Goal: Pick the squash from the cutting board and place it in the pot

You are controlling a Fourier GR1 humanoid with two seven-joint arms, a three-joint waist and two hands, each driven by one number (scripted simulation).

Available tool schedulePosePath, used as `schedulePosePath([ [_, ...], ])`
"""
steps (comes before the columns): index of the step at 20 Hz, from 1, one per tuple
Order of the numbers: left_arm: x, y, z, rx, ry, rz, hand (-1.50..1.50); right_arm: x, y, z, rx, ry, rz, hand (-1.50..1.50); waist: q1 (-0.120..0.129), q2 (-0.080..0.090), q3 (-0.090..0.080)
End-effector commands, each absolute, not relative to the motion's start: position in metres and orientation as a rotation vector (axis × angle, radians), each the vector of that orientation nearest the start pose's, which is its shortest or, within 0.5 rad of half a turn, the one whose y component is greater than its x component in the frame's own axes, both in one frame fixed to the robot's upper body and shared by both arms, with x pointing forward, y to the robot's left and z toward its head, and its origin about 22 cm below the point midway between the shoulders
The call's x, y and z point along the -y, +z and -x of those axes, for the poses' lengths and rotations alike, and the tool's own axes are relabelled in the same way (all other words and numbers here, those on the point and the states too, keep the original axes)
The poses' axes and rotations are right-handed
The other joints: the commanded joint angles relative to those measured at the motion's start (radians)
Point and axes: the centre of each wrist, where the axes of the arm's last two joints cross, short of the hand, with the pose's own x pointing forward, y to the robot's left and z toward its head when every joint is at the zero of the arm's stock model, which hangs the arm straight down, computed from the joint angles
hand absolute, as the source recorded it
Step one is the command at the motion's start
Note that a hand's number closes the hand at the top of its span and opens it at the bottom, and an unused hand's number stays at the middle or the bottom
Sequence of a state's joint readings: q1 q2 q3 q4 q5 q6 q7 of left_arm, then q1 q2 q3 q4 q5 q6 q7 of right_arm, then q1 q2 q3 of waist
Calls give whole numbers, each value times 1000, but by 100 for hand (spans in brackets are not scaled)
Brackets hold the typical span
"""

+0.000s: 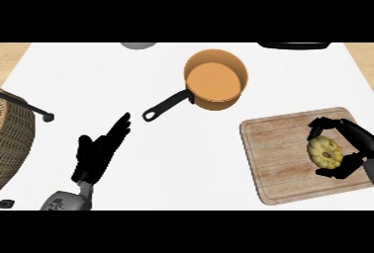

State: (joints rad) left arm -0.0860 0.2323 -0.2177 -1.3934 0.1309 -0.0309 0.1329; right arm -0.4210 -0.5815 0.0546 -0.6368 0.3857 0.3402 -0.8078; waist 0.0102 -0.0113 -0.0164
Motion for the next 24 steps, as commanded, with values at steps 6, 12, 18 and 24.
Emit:
schedulePosePath([
  [6,-260,-30,-247,1253,-238,19,0,363,-113,-253,1518,38,130,150,-64,0,13],
  [12,-256,-27,-242,1267,-240,40,0,338,-74,-271,1646,70,370,150,-52,-6,11],
  [18,-248,-38,-248,1255,-245,24,0,304,-24,-253,1690,113,489,150,-54,0,12],
  [24,-245,-17,-261,1281,-244,20,0,274,53,-234,1741,200,651,150,-38,3,13],
])
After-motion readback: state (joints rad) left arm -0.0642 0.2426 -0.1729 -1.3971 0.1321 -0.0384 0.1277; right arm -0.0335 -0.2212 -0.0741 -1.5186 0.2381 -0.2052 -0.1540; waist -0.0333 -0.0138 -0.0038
